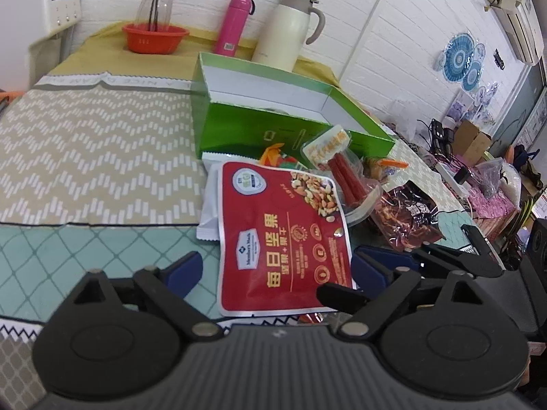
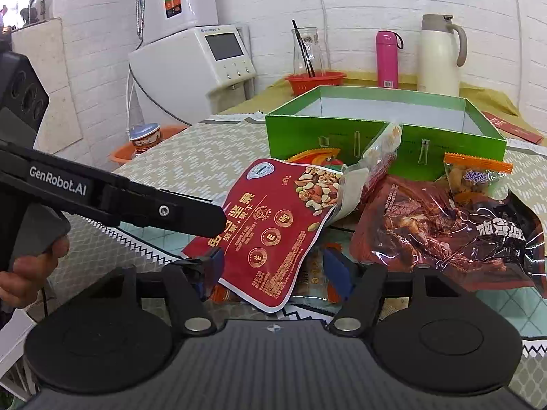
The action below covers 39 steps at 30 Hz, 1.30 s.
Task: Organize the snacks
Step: 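Reach to the red nut bag and grasp it with the left tool, then lower the red nut bag into the green box and release it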
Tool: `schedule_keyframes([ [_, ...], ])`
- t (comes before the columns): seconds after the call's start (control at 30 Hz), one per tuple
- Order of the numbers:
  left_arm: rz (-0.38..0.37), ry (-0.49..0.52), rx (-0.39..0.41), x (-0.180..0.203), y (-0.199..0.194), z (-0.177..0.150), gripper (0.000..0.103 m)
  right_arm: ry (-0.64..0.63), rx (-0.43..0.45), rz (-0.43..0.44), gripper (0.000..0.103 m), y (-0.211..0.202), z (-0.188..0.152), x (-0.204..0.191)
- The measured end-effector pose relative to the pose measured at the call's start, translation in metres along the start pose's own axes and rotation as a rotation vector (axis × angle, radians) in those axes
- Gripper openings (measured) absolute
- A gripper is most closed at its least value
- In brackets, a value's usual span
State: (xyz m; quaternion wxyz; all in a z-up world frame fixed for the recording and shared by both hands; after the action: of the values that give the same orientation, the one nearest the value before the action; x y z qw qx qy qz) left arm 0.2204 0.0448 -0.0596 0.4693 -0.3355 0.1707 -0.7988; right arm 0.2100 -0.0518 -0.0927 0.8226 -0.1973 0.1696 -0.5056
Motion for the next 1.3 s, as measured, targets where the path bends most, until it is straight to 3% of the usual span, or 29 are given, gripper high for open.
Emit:
schedule_keyframes([
  [0.07,-0.022,0.009,-0.037,-0.002,0.009,0.0,0.052,0.01,-0.011,-0.007,0.066,0.003,-0.004,0.005],
  [0.1,-0.025,0.0,-0.064,-0.004,0.015,-0.002,0.044,0.009,-0.009,-0.006,0.054,0.003,-0.005,0.006],
  [0.2,-0.035,-0.029,-0.06,-0.013,0.021,-0.001,0.045,0.007,-0.013,0.001,0.046,0.001,-0.006,0.009],
  [0.23,-0.04,-0.046,-0.054,-0.014,0.021,0.0,0.046,0.007,-0.011,0.004,0.046,0.0,-0.005,0.009],
  [0.3,-0.04,-0.075,-0.037,-0.017,0.022,0.002,0.063,0.017,-0.009,0.012,0.047,0.001,-0.005,0.012],
  [0.37,-0.038,-0.061,-0.033,-0.016,0.024,0.003,0.063,0.026,-0.007,0.022,0.054,0.003,-0.005,0.012],
  [0.4,-0.036,-0.042,-0.039,-0.013,0.025,0.002,0.051,0.026,-0.004,0.024,0.055,0.003,-0.006,0.012],
  [0.43,-0.04,-0.025,-0.045,-0.01,0.026,0.001,0.046,0.024,-0.001,0.023,0.054,0.004,-0.006,0.011],
  [0.53,-0.045,-0.022,-0.056,-0.007,0.026,0.0,0.046,-0.006,-0.002,0.011,0.046,0.0,-0.007,0.009],
  [0.7,-0.019,-0.015,-0.043,-0.008,0.027,0.0,0.048,0.001,0.001,0.005,0.047,0.0,-0.007,0.011],
  [0.8,-0.034,-0.038,-0.049,-0.001,0.024,-0.002,0.028,-0.001,0.0,0.016,0.041,0.0,-0.006,0.01],
  [0.83,-0.029,-0.041,-0.056,0.001,0.022,-0.003,0.028,-0.004,0.003,0.015,0.033,-0.002,-0.005,0.009],
  [0.93,-0.018,-0.018,-0.035,0.012,0.01,-0.005,0.026,-0.015,0.02,0.02,0.029,-0.014,-0.003,0.005],
  [1.13,-0.04,0.02,0.053,0.032,-0.016,0.025,0.026,-0.052,0.127,0.012,0.03,-0.042,0.025,0.003],
  [1.3,-0.096,0.009,0.11,0.044,-0.005,0.074,0.026,-0.076,0.203,-0.042,0.03,-0.045,0.067,0.025],
])
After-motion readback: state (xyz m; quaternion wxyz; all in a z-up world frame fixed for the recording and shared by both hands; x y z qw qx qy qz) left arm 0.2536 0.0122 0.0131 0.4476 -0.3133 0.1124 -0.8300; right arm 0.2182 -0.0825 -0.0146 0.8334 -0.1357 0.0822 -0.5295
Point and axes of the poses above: each gripper's, at about its wrist camera, not at the fingertips, and y roughly the way its jaws point, x to its right, z to its top, the point moved 9 cm from there along y, roughly the way its jaws point, and after that the axes turned 3 degrees about -z, right-handed, at the moved point
